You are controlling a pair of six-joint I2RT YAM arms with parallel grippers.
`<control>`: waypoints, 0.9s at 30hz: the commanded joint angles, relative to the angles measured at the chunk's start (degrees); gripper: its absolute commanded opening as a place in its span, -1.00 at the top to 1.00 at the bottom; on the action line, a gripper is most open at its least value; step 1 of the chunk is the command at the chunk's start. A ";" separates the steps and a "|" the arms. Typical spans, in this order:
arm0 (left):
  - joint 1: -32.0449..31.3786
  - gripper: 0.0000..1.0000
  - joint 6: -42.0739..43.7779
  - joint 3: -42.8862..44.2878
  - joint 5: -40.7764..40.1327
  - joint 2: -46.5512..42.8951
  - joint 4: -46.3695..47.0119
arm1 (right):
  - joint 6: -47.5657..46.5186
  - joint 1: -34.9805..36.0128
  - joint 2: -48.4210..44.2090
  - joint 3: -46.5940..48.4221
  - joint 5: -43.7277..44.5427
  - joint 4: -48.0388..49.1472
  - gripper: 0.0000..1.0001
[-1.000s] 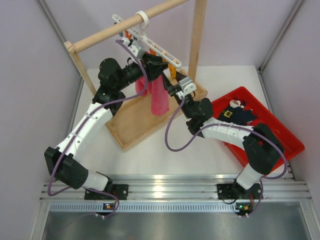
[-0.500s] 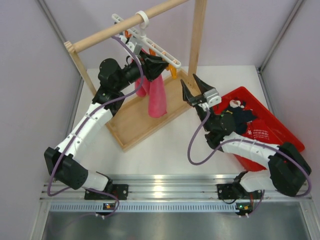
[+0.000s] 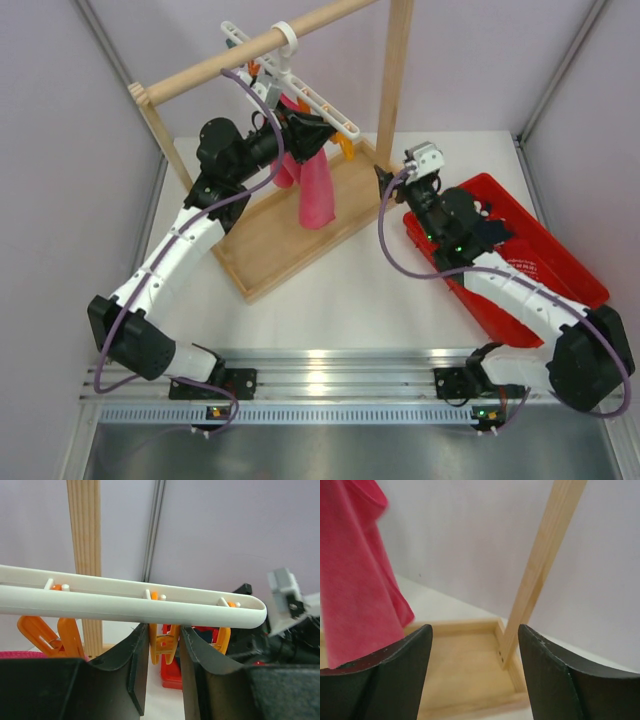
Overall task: Clip the socks to the hanger
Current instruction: Adjust the sock in the bin.
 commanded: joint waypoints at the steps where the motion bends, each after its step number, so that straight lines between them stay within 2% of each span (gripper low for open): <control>1: 0.21 1.00 -0.77 -1.39 -1.98 -2.79 0.42 | 5.41 -7.03 -0.80 5.41 -3.05 -20.34 -0.42; 2: 0.21 1.00 -0.77 -1.57 -1.98 -2.79 0.42 | 5.50 -8.45 -0.98 6.99 -4.37 -26.46 -0.46; 5: 0.21 1.00 -0.94 -1.49 -1.63 -2.35 0.33 | 3.93 -14.42 -3.18 9.54 -12.54 -35.63 -0.58; 6: 0.29 1.00 -0.94 -1.40 -1.54 -2.44 0.42 | 2.88 -15.74 -4.49 10.16 -13.69 -42.36 -0.65; 7: 0.21 1.00 -0.86 -1.22 -1.63 -2.35 0.42 | 0.34 -18.45 -5.02 10.69 -16.74 -45.65 -0.74; 8: 0.21 1.00 -0.77 -1.13 -1.46 -2.26 0.42 | -1.33 -19.96 -5.37 12.09 -18.60 -48.99 -0.77; 9: 0.21 1.00 -0.77 -1.05 -1.37 -2.26 0.42 | -4.74 -23.89 -5.90 12.71 -24.45 -56.16 -0.81; 11: 0.29 1.00 -0.68 -0.87 -1.28 -2.26 0.16 | -8.28 -28.48 -6.17 14.29 -31.33 -62.96 -0.91; 13: 0.21 1.00 -0.42 -0.87 -0.84 -2.35 -0.37 | -11.62 -34.09 -4.51 15.61 -35.65 -71.99 -0.97; 14: 0.21 1.00 -0.42 -0.87 -1.01 -2.35 -0.55 | -12.85 -36.82 -3.45 17.27 -37.59 -75.18 -0.95; 15: 0.21 1.00 -0.33 -0.87 -1.02 -2.44 -0.72 | -14.87 -40.68 -1.09 18.16 -40.56 -78.00 -0.85; 16: 0.12 1.00 -0.24 -0.96 -0.93 -2.52 -0.81 | -15.58 -42.28 0.06 18.69 -41.46 -82.46 -0.81; 18: 0.21 1.00 -0.15 -1.04 -1.10 -2.79 -0.99 | -18.12 -45.18 2.95 19.13 -41.39 -85.22 -0.68; 22: 0.12 1.00 0.55 -1.13 -0.75 -2.96 -1.60 | -19.63 -45.29 4.55 16.67 -39.71 -82.96 -0.31; 27: 0.12 1.00 0.81 -1.13 -0.31 -2.88 -2.04 | -24.18 -41.25 8.84 17.55 -39.01 -78.30 -0.09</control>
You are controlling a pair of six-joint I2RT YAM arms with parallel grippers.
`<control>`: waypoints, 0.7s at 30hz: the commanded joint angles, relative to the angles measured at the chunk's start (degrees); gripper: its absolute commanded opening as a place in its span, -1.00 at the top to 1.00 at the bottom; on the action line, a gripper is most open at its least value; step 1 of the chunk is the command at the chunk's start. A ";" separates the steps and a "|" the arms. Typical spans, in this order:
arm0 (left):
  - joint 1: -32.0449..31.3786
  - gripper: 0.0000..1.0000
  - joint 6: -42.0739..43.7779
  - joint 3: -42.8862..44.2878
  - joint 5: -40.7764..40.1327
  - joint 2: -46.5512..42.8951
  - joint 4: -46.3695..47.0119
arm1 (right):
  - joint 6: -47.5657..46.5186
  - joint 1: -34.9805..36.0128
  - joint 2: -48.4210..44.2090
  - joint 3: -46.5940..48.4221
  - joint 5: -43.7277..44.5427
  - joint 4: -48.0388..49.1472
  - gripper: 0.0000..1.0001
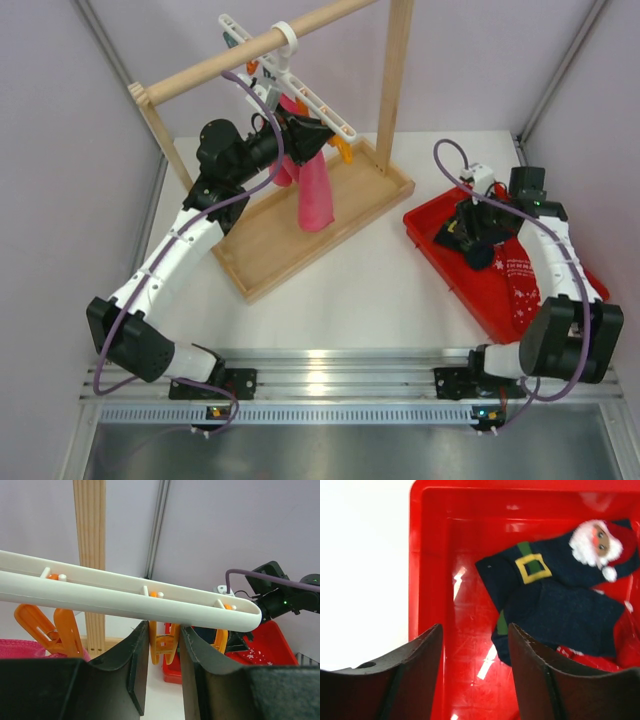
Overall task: Clip the socks to the hanger
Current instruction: Adjust the sock in the bin.
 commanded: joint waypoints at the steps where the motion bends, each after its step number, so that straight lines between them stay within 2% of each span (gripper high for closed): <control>1: 0.10 1.00 0.33 0.26 0.60 -2.13 -0.77 | -6.75 2.47 3.02 1.88 -2.18 1.70 -0.04; 6: 0.10 1.00 0.51 0.35 0.60 -1.78 -0.86 | -18.69 2.64 10.75 3.37 -0.96 1.62 0.06; 9: 0.10 1.00 0.60 0.27 0.61 -1.61 -0.86 | -22.57 2.91 14.18 3.64 0.45 2.32 0.11; 16: 0.10 1.00 1.12 -0.70 0.43 -1.87 -0.95 | -22.50 3.61 19.46 4.52 0.37 5.75 0.07; 21: 0.18 1.00 1.21 -0.79 0.34 -1.52 -0.95 | -22.24 5.89 23.06 1.79 3.79 10.31 0.00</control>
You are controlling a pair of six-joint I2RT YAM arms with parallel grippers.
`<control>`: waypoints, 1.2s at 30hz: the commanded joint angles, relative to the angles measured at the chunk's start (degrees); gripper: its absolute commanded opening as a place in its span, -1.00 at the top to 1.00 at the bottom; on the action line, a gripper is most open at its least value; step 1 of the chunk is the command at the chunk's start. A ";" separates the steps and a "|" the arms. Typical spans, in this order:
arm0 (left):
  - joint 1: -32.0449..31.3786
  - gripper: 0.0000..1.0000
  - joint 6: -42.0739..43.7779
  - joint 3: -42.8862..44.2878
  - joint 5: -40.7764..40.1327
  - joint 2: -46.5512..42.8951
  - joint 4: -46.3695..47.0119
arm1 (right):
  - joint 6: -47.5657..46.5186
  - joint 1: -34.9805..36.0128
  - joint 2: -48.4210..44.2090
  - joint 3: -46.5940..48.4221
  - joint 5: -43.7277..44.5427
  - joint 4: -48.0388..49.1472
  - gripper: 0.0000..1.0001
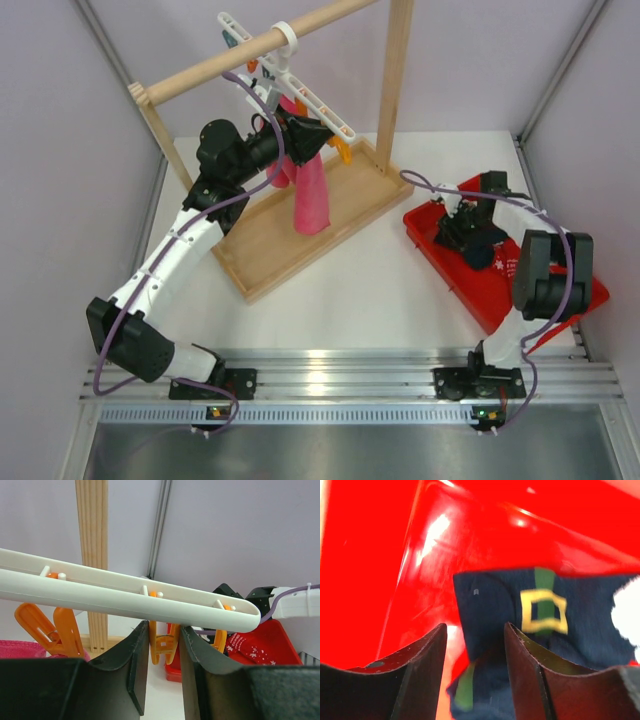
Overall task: Clip the socks to the hanger
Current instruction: Adjust the sock in the bin.
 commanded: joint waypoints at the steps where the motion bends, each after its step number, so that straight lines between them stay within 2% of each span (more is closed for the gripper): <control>1: 0.05 1.00 0.56 -0.64 0.49 -1.47 -0.32 | -1.25 2.01 1.82 -0.65 1.17 5.84 0.00; 5: 0.05 1.00 1.08 -0.55 0.14 -1.56 -1.02 | -0.20 2.62 2.71 -1.63 2.66 9.17 0.03; 8: 0.05 1.00 1.09 -0.55 0.14 -1.47 -1.11 | 0.50 2.54 1.39 -2.33 3.46 10.41 0.41; 9: 0.05 1.00 1.00 -0.55 0.14 -1.47 -1.11 | 0.59 2.45 1.04 -1.98 2.93 8.41 0.76; 10: 0.05 1.00 0.91 -0.46 0.06 -1.47 -1.11 | 1.03 2.36 0.43 -0.76 2.15 7.44 0.95; 11: 0.05 1.00 0.73 -0.46 0.14 -1.39 -1.11 | 2.51 1.66 -1.41 -0.23 -0.12 6.47 1.00; 14: 0.05 1.00 0.65 -0.20 0.05 -1.39 -1.19 | 5.41 0.61 -4.84 4.07 -5.22 -1.60 1.00; 17: 0.05 1.00 0.73 -0.11 0.05 -1.47 -1.54 | 7.09 -2.11 -7.22 9.43 -14.35 -11.70 1.00; 22: 0.05 1.00 0.73 -0.20 0.23 -1.56 -1.81 | 6.75 -5.11 -6.27 13.57 -19.56 -20.15 1.00; 29: 0.05 1.00 0.91 -0.46 0.32 -1.83 -2.07 | 3.41 -12.57 6.45 20.43 -29.84 -38.86 1.00; 35: 0.05 1.00 0.82 -0.81 0.49 -1.83 -2.07 | 5.85 -18.73 15.09 23.15 -32.84 -39.86 0.99; 36: 0.05 1.00 0.73 -0.90 0.49 -1.65 -1.99 | 6.91 -20.21 15.44 23.42 -33.36 -39.16 0.77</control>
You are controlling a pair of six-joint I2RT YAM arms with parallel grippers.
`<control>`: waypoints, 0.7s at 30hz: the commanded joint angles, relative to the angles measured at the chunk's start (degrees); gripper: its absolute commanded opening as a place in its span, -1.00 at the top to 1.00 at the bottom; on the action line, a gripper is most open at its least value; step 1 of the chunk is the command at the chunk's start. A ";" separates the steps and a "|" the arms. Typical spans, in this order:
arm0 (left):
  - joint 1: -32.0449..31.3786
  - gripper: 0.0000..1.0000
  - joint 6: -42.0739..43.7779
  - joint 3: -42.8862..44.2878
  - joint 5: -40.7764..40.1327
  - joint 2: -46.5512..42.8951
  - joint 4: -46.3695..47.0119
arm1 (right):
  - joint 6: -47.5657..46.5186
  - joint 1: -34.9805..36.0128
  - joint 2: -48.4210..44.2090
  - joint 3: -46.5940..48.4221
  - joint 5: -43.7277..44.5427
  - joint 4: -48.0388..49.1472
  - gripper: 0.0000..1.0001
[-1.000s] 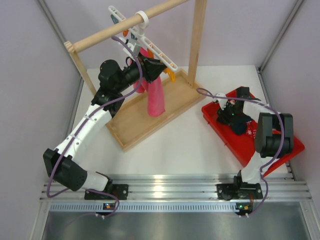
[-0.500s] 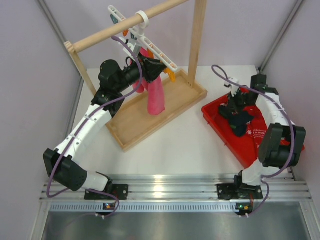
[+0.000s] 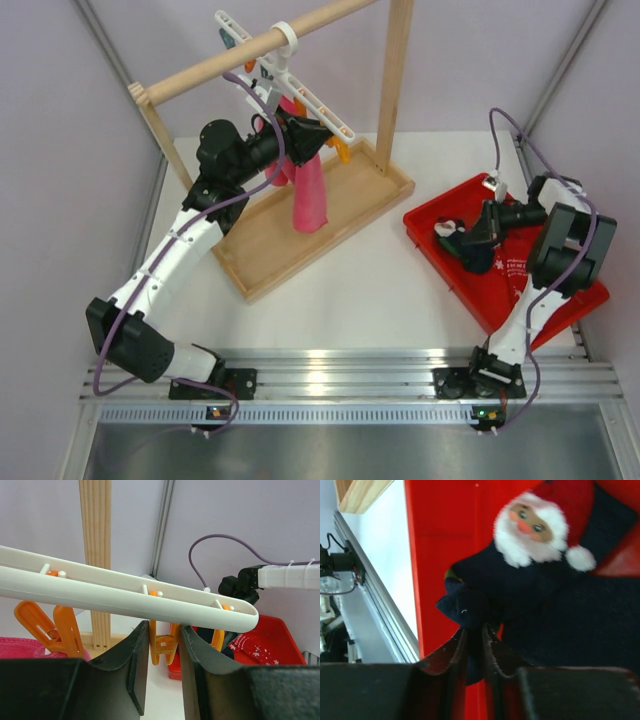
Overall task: Clip the socks to the hanger
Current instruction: Adjust the sock in the bin.
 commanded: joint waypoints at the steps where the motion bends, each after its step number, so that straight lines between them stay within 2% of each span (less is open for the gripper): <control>1: -0.01 1.00 -0.05 -0.79 0.93 -1.56 -1.33 | 2.22 -3.66 0.15 3.46 -5.46 -1.72 0.62; 3: -0.01 1.00 -0.23 -0.88 0.93 -1.48 -1.15 | 5.03 -5.16 0.24 3.64 -5.28 -0.04 0.35; 8: -0.01 1.00 -0.14 -0.88 0.93 -1.30 -1.07 | 9.96 -7.44 -2.75 3.55 -1.95 6.99 0.32; 12: -0.01 1.00 -0.14 -0.79 1.11 -1.21 -1.07 | 8.03 -7.53 -3.19 5.48 -1.41 5.16 0.08; 17: -0.01 1.00 -0.05 -0.79 1.02 -1.39 -1.24 | 3.63 -4.82 -7.22 2.95 -0.46 4.35 0.00; 21: 0.07 1.00 -0.14 -0.70 1.02 -1.30 -1.42 | 8.89 -2.26 -10.74 -3.02 1.74 10.32 0.03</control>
